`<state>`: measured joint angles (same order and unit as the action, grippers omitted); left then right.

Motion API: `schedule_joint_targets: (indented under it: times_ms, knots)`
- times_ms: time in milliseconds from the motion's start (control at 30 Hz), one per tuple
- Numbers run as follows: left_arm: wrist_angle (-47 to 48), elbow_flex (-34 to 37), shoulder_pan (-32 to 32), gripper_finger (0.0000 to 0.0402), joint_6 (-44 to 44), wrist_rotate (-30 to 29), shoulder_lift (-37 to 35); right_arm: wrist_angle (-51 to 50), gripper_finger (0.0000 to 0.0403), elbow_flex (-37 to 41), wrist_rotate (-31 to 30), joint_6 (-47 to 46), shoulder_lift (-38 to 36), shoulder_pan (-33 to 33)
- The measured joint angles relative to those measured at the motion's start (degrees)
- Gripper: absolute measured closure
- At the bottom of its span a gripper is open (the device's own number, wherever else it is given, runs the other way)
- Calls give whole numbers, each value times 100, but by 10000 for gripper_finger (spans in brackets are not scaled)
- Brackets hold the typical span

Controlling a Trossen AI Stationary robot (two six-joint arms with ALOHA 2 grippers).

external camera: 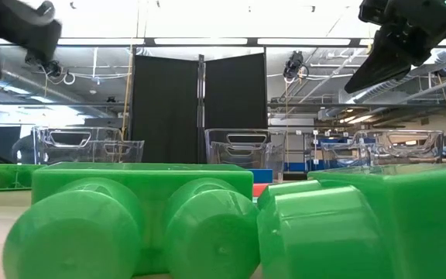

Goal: Sort blocks by size
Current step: Put the red 1 stud game piece into the left transparent bin

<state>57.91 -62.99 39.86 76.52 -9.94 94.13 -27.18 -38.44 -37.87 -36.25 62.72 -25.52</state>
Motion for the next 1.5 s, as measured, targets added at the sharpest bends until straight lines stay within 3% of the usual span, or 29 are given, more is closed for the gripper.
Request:
schedule_joint_targets:
  times_ms: [367,667,1033,1333,1500]
  knots:
    - [577,-3,-923,122,-919,-1173,-1434,4,383,0,0,2,0,2]
    - [1517,-10,-2531,122,-2134,-1461,-2320,8,383,0,0,43,0,9]
    - [1488,-12,-5627,122,-4481,-1456,-2800,7,383,0,-2,48,0,11]
    - [681,-12,-7903,122,-6144,-613,-2624,8,383,0,-4,153,0,117]
    - [300,233,-8625,122,-6579,-259,-2308,7,383,0,-7,153,0,172]
